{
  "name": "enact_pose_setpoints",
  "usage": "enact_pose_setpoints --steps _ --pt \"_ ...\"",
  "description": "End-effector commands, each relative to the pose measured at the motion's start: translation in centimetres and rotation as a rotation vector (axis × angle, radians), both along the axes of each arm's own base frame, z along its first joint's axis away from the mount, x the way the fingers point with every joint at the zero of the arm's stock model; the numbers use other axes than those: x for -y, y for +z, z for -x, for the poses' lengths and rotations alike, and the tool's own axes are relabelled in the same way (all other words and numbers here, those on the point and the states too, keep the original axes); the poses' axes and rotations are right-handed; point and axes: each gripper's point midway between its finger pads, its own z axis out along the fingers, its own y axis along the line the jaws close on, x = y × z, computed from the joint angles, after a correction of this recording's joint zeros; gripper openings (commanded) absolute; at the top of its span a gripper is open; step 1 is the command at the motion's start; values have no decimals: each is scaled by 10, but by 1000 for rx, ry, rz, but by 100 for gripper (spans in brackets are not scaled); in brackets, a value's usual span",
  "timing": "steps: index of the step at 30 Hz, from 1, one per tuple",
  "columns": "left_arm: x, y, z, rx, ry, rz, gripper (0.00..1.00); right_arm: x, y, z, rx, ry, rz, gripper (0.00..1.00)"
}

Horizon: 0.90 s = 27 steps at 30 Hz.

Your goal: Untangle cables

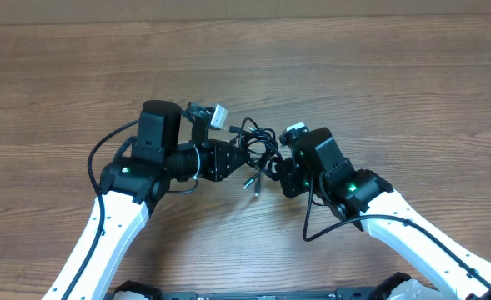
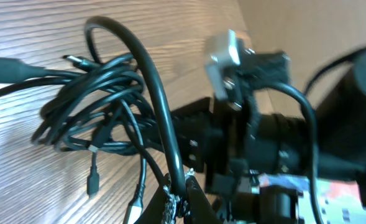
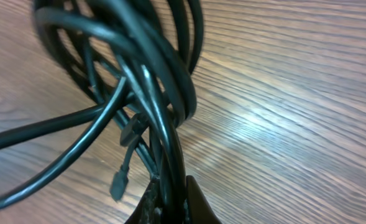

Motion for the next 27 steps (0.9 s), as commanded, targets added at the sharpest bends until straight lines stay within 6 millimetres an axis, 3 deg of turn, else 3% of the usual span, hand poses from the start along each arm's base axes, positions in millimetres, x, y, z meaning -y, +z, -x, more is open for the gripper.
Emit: enact_pose_setpoints --steps 1,11,20,21,22,24,25,27 --pt "14 22 19 84 -173 89 4 14 14 -18 75 -81 49 4" --pt "4 0 27 144 -229 -29 4 15 14 -19 70 -106 38 4" --pt "-37 -44 10 73 -39 -338 4 13 17 -21 72 -122 15 4" --pt "-40 -46 8 66 -23 -354 11 12 17 -21 73 -125 9 4" --pt "-40 -47 8 65 -21 -359 32 12 18 -22 76 -126 7 4" --pt "-40 -47 9 65 -22 -357 88 12 18 -22 76 -126 7 4" --pt "-39 -46 8 67 -25 -353 100 12 18 -22 76 -126 8 4" --pt "-38 -44 8 76 -29 -342 100 12 18 -22 77 -123 9 4"
